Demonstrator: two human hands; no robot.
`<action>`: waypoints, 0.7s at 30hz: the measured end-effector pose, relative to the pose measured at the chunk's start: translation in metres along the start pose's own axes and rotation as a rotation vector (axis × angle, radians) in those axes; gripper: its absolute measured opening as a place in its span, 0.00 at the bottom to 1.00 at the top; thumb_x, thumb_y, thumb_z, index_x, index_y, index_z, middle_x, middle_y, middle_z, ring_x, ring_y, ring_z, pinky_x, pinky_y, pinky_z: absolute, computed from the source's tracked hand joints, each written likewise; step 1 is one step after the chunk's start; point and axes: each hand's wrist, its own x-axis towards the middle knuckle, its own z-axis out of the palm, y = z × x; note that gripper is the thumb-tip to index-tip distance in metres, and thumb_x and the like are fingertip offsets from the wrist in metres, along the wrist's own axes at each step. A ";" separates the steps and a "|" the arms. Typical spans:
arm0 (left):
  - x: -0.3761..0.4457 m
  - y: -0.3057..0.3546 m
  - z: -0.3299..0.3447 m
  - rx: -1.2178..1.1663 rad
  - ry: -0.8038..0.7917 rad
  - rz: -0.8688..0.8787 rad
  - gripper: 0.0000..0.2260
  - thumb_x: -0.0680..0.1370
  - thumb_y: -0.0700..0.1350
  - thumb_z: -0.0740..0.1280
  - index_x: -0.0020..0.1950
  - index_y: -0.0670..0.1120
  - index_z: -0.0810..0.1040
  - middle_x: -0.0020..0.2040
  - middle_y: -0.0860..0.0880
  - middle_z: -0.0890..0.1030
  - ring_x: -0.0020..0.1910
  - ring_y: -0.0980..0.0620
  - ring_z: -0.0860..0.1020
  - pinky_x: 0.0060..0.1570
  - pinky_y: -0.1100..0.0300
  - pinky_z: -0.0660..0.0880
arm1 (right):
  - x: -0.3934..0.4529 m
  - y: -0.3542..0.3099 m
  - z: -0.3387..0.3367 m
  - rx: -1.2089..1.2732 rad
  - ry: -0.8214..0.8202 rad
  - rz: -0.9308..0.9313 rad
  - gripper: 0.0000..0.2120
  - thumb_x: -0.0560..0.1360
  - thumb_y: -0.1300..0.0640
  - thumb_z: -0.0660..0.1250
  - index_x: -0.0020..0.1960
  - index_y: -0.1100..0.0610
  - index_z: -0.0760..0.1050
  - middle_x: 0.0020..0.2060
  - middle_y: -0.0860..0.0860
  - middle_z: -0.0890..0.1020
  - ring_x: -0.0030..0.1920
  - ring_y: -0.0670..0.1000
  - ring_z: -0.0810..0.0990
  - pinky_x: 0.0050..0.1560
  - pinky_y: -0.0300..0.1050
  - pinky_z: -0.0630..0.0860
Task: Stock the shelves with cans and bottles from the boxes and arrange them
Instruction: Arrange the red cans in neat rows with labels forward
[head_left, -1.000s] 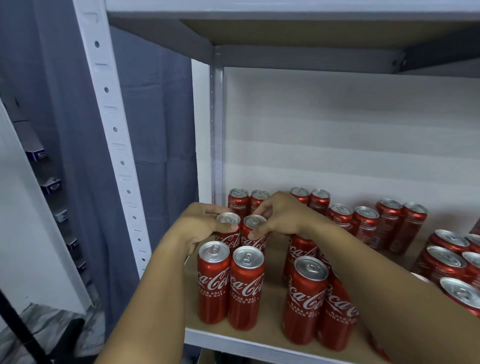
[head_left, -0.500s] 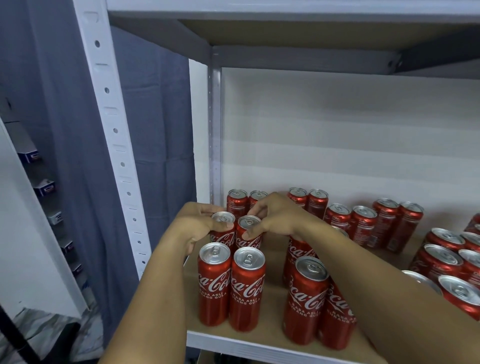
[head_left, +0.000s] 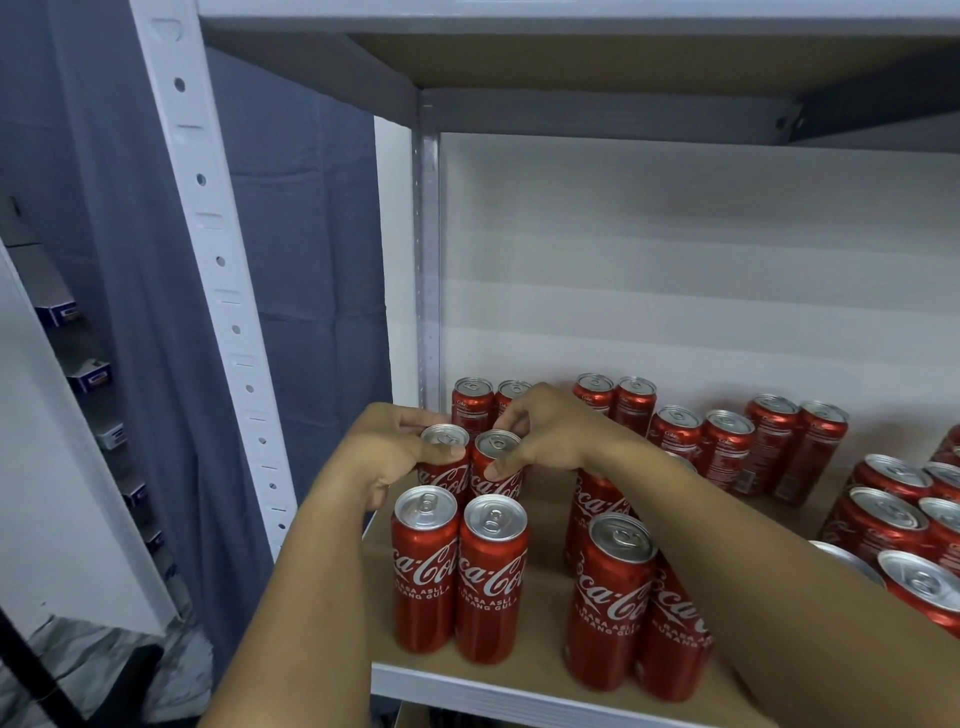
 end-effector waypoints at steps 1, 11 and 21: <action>0.000 0.001 0.000 0.000 -0.002 0.001 0.27 0.57 0.42 0.84 0.55 0.45 0.87 0.51 0.46 0.88 0.55 0.45 0.85 0.61 0.45 0.80 | 0.000 0.000 0.000 -0.005 0.000 -0.002 0.28 0.62 0.50 0.84 0.58 0.57 0.81 0.51 0.51 0.83 0.52 0.51 0.82 0.46 0.41 0.77; 0.002 0.003 0.003 0.002 0.005 0.009 0.30 0.55 0.43 0.84 0.58 0.44 0.86 0.53 0.46 0.87 0.55 0.45 0.85 0.60 0.46 0.81 | 0.002 0.001 -0.002 -0.010 0.014 0.016 0.25 0.63 0.51 0.84 0.57 0.57 0.83 0.50 0.50 0.84 0.50 0.49 0.82 0.41 0.38 0.74; 0.006 0.003 0.004 0.019 0.003 -0.009 0.23 0.64 0.36 0.83 0.58 0.44 0.85 0.52 0.46 0.87 0.55 0.46 0.84 0.58 0.52 0.81 | 0.003 0.004 -0.002 0.010 0.009 0.013 0.24 0.62 0.53 0.85 0.55 0.56 0.84 0.49 0.50 0.85 0.51 0.50 0.83 0.53 0.46 0.81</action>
